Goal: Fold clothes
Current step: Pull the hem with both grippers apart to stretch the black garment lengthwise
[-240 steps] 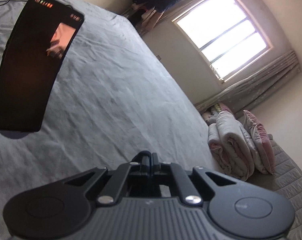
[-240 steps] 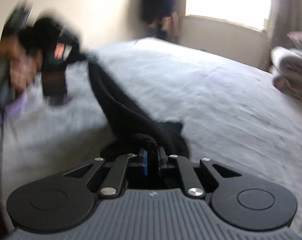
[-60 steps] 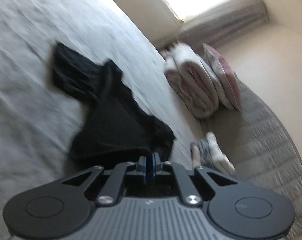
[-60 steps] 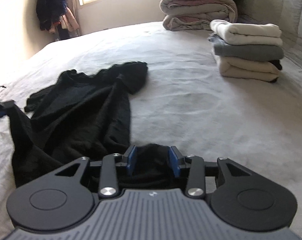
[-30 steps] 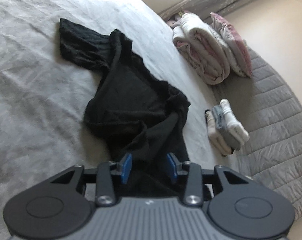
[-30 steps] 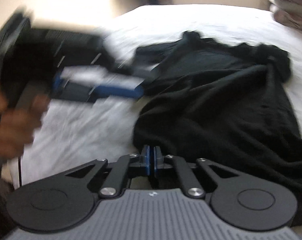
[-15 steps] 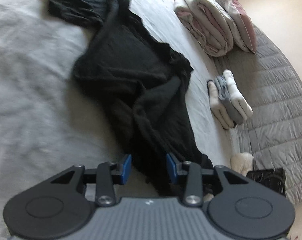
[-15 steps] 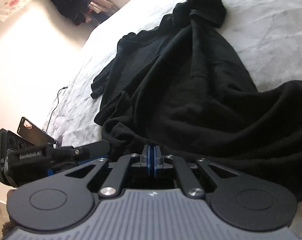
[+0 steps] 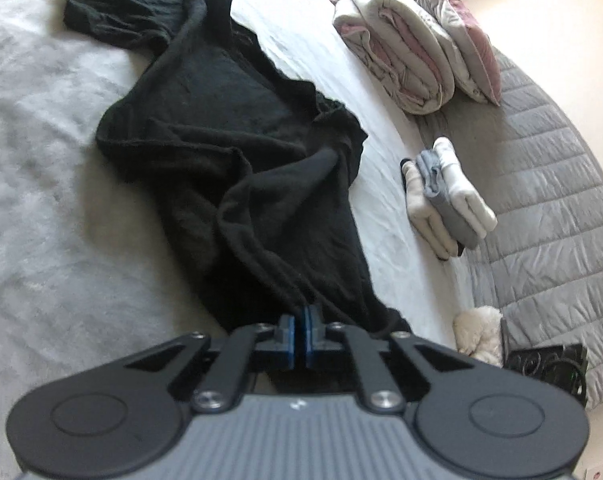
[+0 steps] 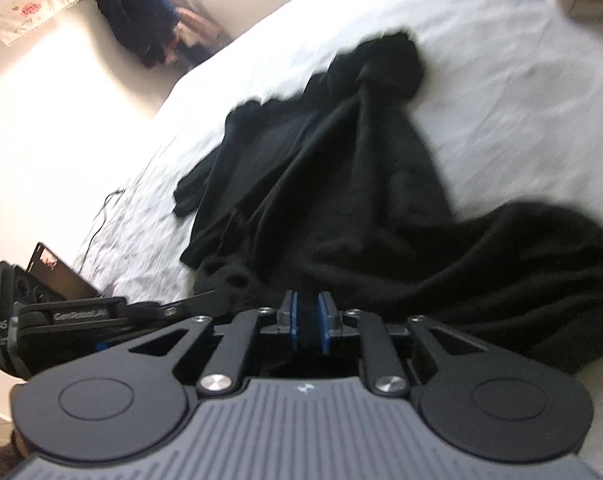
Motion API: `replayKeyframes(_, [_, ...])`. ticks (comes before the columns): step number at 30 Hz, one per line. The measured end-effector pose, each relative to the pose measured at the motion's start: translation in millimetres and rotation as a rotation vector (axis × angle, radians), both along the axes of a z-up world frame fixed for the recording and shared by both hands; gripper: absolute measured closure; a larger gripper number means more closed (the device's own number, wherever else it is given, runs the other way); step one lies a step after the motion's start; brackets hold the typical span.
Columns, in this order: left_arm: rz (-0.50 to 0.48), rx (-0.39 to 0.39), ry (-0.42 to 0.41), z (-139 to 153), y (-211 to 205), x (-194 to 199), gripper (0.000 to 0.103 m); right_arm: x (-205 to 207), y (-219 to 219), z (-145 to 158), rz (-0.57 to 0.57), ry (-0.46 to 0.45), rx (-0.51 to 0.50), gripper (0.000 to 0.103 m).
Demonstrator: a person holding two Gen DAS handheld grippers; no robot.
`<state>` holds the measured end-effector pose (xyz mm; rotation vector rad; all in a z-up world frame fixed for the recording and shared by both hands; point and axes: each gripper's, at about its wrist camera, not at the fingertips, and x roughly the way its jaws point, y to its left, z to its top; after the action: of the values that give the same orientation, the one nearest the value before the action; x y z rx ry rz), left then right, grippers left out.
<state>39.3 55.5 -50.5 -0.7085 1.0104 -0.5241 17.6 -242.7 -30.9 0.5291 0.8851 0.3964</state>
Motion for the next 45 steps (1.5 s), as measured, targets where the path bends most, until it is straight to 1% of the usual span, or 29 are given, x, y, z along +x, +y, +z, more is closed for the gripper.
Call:
replayKeyframes(1, [0.002, -0.004, -0.009, 4.3, 2.7, -2.9, 0.099, -3.1, -7.1, 3.7, -0.017, -0.016, -0.01, 0.063])
replayKeyframes(2, [0.002, -0.006, -0.025, 9.8, 6.3, -6.9, 0.099, -7.6, -16.1, 7.4, -0.045, -0.034, -0.021, 0.056])
replayKeyframes(3, [0.002, -0.003, -0.044, 14.3, 10.7, -11.4, 0.099, -12.3, -25.2, 9.9, -0.069, -0.047, -0.03, 0.053])
replayKeyframes(6, [0.013, 0.008, -0.086, 24.0, 30.4, -26.5, 0.099, -27.3, -53.0, 13.4, -0.128, -0.065, -0.058, 0.053])
replayKeyframes(9, [0.042, -0.017, -0.074, 24.5, 57.9, -41.9, 0.099, -42.7, -81.3, 15.1, -0.182, -0.072, -0.088, 0.053])
replayKeyframes(12, [0.07, -0.015, -0.075, 26.5, 82.3, -55.4, 0.099, -56.0, -100.7, 14.5, -0.218, -0.07, -0.138, 0.053])
replayKeyframes(15, [0.093, -0.012, -0.069, 27.2, 102.6, -66.3, 0.099, -64.9, -113.9, 11.5, -0.251, -0.061, -0.168, 0.053])
replayKeyframes(17, [0.111, 0.009, -0.071, 26.0, 116.4, -72.6, 0.099, -67.1, -117.4, 9.1, -0.27, -0.048, -0.199, 0.053])
replayKeyframes(20, [0.136, 0.047, -0.048, 17.4, 132.1, -77.5, 0.099, -68.8, -121.6, 5.4, -0.299, -0.03, -0.235, 0.053])
replayKeyframes(23, [0.145, 0.069, -0.007, 4.8, 139.5, -78.9, 0.099, -66.1, -123.4, 3.5, -0.302, -0.018, -0.209, 0.053])
replayKeyframes(26, [0.146, 0.083, 0.028, -5.9, 145.3, -79.1, 0.099, -60.8, -115.7, 5.2, -0.261, -0.011, -0.162, 0.053])
replayKeyframes(28, [0.137, 0.078, 0.038, -9.5, 147.4, -77.5, 0.098, -56.8, -106.3, 3.6, -0.231, 0.007, -0.169, 0.053])
replayKeyframes(29, [0.132, 0.076, 0.043, -11.3, 148.4, -76.8, 0.096, -54.8, -101.5, 2.8, -0.217, 0.016, -0.172, 0.053])
replayKeyframes(30, [0.122, 0.079, 0.042, -11.4, 148.9, -76.0, 0.091, -52.8, -96.8, 2.0, -0.202, 0.025, -0.175, 0.053])
replayKeyframes(31, [0.112, 0.083, 0.039, -11.3, 149.4, -75.2, 0.078, -50.8, -92.0, 1.3, -0.187, 0.034, -0.179, 0.053])
replayKeyframes(32, [0.105, 0.084, 0.034, -11.3, 150.2, -74.7, 0.074, -49.7, -88.9, -0.2, -0.18, 0.039, -0.187, 0.052])
replayKeyframes(33, [0.098, 0.084, 0.029, -11.3, 151.0, -74.2, 0.071, -48.3, -86.9, -0.9, -0.179, 0.042, -0.192, 0.052])
replayKeyframes(37, [0.069, 0.093, 0.022, -15.7, 148.0, -73.0, 0.071, -44.3, -79.1, -3.3, -0.157, 0.044, -0.211, 0.052])
replayKeyframes(38, [0.047, 0.101, 0.009, -16.2, 144.6, -73.2, 0.071, -43.6, -74.4, -3.3, -0.139, 0.037, -0.237, 0.053])
replayKeyframes(39, [0.028, 0.108, -0.007, -16.4, 141.1, -74.4, 0.071, -42.9, -69.7, -3.3, -0.12, 0.031, -0.255, 0.059])
replayKeyframes(40, [0.019, 0.115, -0.015, -16.9, 138.1, -75.0, 0.071, -42.3, -65.0, -3.3, -0.101, 0.025, -0.272, 0.07])
replayKeyframes(41, [0.012, 0.122, -0.022, -17.5, 135.2, -75.4, 0.071, -42.1, -63.0, -4.4, -0.095, 0.026, -0.277, 0.075])
replayKeyframes(42, [0.011, 0.122, -0.02, -17.5, 134.3, -73.7, 0.075, -42.0, -61.1, -5.5, -0.089, 0.027, -0.281, 0.08])
replayKeyframes(43, [0.012, 0.121, -0.016, -17.5, 133.8, -71.6, 0.088, -41.9, -61.0, -5.4, -0.086, 0.029, -0.285, 0.09])
replayKeyframes(44, [0.014, 0.116, 0.002, -17.6, 133.4, -68.9, 0.095, -41.9, -60.9, -5.2, -0.083, 0.031, -0.288, 0.096])
replayKeyframes(45, [0.016, 0.111, 0.023, -17.8, 133.1, -66.1, 0.1, -42.0, -63.9, -4.8, -0.089, 0.049, -0.259, 0.096])
